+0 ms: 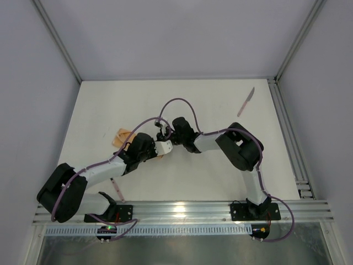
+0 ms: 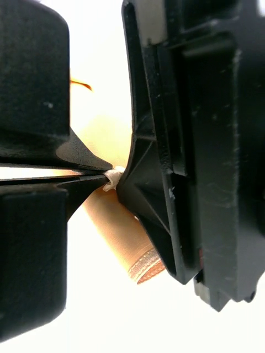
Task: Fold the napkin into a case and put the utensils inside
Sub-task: Stuff the top corner of the smaller-rectangle-folded napkin into the folded napkin.
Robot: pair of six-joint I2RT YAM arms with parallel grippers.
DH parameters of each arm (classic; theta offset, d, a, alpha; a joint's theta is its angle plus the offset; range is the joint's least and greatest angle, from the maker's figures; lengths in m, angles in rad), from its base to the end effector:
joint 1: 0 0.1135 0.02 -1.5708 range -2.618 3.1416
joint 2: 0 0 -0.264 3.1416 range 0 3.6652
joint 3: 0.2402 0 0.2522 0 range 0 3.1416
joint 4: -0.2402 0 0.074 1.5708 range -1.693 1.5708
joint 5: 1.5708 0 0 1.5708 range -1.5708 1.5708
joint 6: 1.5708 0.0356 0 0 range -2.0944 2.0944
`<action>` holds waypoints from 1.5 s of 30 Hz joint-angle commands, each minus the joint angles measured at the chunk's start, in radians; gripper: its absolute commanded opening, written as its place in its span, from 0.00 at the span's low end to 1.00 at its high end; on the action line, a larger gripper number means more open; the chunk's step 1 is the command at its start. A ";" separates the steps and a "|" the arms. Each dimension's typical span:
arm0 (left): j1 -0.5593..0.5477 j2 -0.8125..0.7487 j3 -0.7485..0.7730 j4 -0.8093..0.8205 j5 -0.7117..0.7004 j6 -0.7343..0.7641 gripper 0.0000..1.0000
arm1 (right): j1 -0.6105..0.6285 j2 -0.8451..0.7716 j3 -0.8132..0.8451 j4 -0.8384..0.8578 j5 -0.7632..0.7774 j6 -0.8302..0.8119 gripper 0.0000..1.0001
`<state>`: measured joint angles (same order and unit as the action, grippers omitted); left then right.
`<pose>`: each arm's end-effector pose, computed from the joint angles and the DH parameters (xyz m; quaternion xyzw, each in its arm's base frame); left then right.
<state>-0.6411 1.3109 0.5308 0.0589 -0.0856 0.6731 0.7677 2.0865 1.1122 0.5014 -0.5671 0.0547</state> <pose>0.2027 -0.1475 0.1667 0.5421 0.7315 0.0456 0.4111 0.2961 0.3124 0.1268 -0.4226 0.7166 0.4190 0.3638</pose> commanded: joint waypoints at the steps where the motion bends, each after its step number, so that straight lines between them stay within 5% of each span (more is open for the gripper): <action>1: 0.004 -0.019 0.034 0.004 0.017 -0.021 0.00 | 0.001 0.020 -0.014 0.012 0.072 -0.013 0.23; 4: 0.006 -0.016 0.043 -0.020 0.017 -0.021 0.02 | 0.001 0.017 -0.018 0.015 0.085 -0.016 0.13; 7: 0.009 -0.028 0.063 -0.092 0.036 -0.024 0.15 | 0.001 0.011 -0.022 0.020 0.102 -0.016 0.04; 12: 0.029 -0.096 0.158 -0.318 0.190 -0.046 0.39 | 0.001 0.006 -0.029 0.045 0.116 -0.009 0.04; 15: 0.041 -0.124 0.207 -0.445 0.268 -0.064 0.44 | 0.002 0.007 -0.031 0.052 0.119 -0.007 0.04; 21: 0.078 -0.135 0.261 -0.378 0.277 -0.269 0.52 | 0.015 -0.014 -0.072 0.110 0.145 0.003 0.04; 31: 0.078 0.037 0.212 -0.193 0.158 -0.294 0.56 | 0.024 -0.057 -0.169 0.313 0.164 0.082 0.04; 35: 0.078 0.071 0.215 -0.165 0.155 -0.311 0.47 | 0.024 -0.057 -0.181 0.330 0.165 0.079 0.04; 45: 0.168 -0.025 0.244 -0.303 0.360 -0.352 0.38 | 0.025 -0.063 -0.201 0.336 0.190 0.051 0.04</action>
<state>-0.5243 1.3491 0.7380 -0.2001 0.2012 0.3649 0.7845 2.0724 0.9287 0.8021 -0.4156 0.1341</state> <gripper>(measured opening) 0.381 0.062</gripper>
